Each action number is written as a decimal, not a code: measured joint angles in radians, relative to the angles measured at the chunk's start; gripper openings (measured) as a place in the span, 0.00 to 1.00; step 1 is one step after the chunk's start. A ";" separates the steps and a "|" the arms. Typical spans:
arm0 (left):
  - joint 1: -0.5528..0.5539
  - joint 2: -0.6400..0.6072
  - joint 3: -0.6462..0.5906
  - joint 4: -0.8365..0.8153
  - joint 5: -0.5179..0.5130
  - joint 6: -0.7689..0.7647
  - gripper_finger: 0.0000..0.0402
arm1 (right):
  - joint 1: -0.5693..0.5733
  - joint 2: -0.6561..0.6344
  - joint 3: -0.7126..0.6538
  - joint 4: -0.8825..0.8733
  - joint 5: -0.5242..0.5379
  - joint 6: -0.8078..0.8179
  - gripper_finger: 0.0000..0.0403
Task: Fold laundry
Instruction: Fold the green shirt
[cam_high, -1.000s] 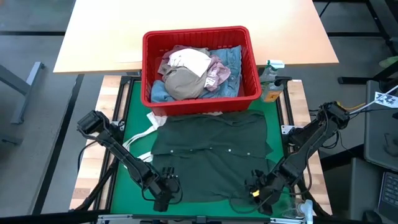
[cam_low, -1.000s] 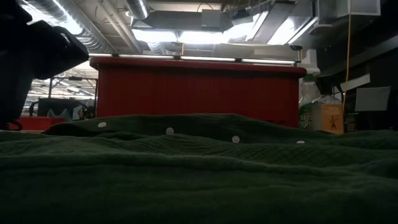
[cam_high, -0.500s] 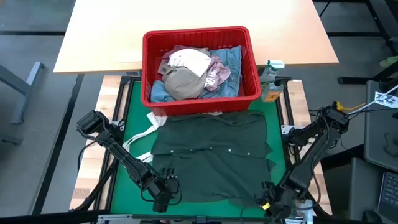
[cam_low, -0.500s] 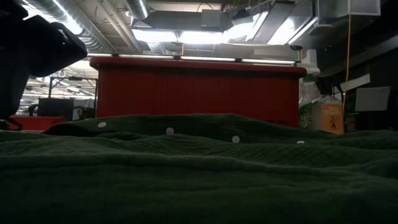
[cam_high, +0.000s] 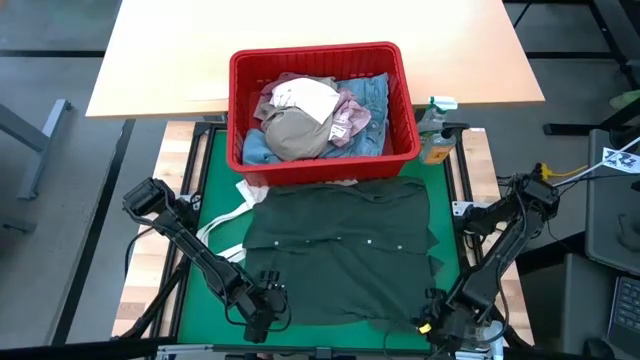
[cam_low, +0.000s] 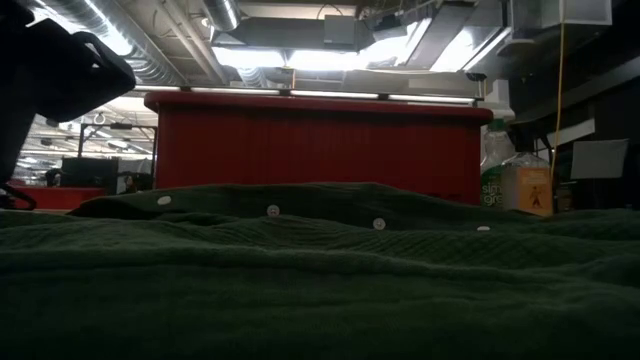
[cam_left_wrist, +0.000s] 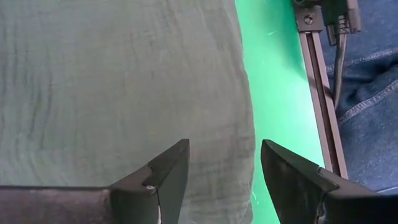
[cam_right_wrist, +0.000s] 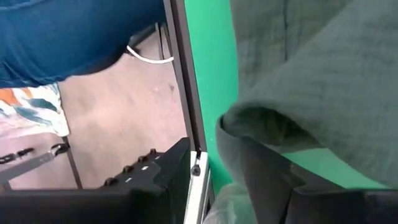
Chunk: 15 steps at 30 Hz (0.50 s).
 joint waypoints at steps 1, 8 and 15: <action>0.000 0.000 0.000 0.000 0.000 0.000 0.48 | 0.000 0.007 0.000 0.000 -0.005 0.000 0.34; -0.001 0.000 0.000 0.002 -0.022 0.001 0.48 | 0.000 0.047 0.000 -0.003 -0.004 -0.004 0.34; -0.010 0.000 0.000 0.006 -0.045 0.045 0.48 | -0.001 0.076 0.000 -0.003 -0.007 -0.004 0.34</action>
